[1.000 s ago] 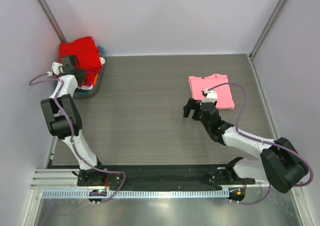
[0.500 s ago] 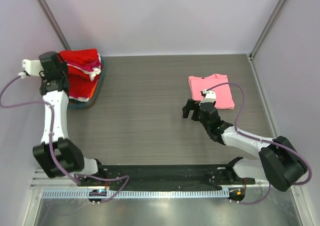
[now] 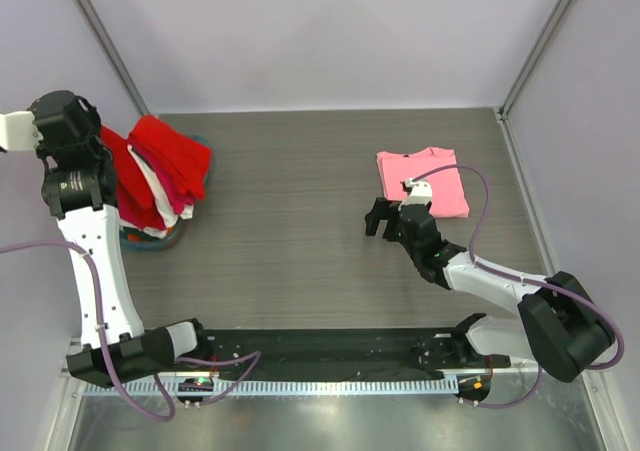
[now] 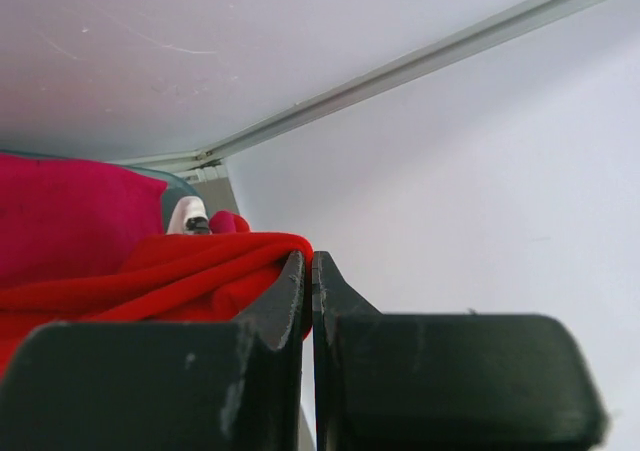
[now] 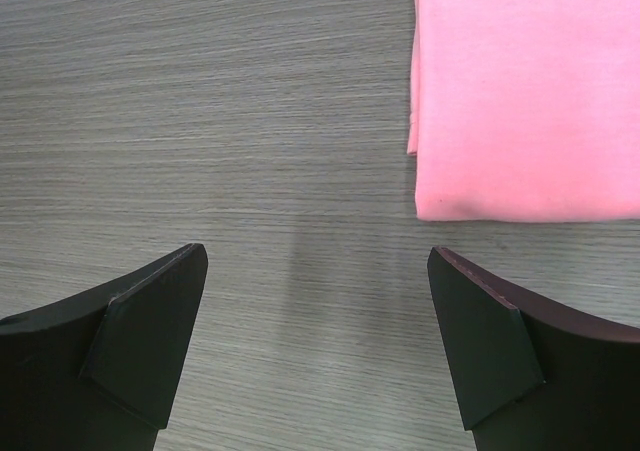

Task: Fold and stack the t-shirts
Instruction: Grab the tshirt from the pile, then move the tshirt to the center of the board, then flatten the tshirt out

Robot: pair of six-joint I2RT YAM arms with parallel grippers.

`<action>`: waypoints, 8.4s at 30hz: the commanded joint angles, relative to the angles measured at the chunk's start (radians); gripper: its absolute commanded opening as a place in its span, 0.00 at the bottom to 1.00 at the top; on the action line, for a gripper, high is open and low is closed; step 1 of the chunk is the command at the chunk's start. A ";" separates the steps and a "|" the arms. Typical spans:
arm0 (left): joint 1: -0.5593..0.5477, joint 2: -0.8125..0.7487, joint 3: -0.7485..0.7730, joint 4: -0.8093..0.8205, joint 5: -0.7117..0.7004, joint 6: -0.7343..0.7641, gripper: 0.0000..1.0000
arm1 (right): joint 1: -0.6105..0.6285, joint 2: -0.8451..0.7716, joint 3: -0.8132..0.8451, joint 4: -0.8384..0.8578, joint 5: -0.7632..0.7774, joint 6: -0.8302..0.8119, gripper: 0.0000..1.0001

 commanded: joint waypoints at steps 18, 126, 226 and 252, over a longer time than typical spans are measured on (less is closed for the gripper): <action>0.009 -0.189 0.366 0.070 -0.020 0.009 0.00 | 0.001 -0.003 0.038 0.025 0.004 -0.009 0.98; -0.569 0.223 -0.655 0.239 0.596 0.372 0.89 | -0.060 0.496 0.560 -0.518 0.078 0.011 0.25; -0.670 0.656 -0.589 0.761 0.676 0.104 0.00 | 0.359 -0.164 0.174 -0.770 -0.314 0.227 0.64; -0.695 0.113 -0.039 0.363 0.737 0.065 0.00 | 0.487 -0.108 0.254 -0.327 -0.082 0.159 1.00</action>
